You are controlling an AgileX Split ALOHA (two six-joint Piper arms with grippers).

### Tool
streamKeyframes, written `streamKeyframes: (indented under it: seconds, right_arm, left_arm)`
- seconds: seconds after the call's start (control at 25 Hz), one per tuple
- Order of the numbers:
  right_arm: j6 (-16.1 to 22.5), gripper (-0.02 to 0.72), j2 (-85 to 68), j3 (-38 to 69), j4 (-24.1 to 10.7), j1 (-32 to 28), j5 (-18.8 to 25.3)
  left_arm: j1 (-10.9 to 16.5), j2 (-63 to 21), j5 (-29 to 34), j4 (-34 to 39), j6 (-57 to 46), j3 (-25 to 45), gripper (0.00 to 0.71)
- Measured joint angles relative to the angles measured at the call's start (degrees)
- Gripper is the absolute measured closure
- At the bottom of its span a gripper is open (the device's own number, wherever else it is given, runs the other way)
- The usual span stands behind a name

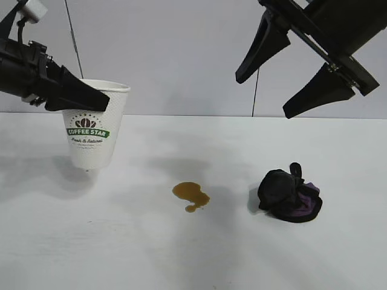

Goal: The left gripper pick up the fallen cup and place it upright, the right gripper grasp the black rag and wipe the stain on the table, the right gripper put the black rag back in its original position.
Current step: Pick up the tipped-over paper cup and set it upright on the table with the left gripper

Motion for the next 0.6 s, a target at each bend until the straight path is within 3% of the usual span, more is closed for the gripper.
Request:
streamKeyframes:
  seconds: [0.24,0.6]
  right_arm:
    - [0.00,0.159,0.00,0.00,0.00,0.00,-0.06]
    - [0.00,0.159,0.00,0.00,-0.02,0.00,-0.73]
  left_arm:
    - [0.00,0.00,-1.25,-0.93,4.96,3.97,0.203]
    - [0.00,0.94,-1.93,-1.28,5.35,4.63,0.203]
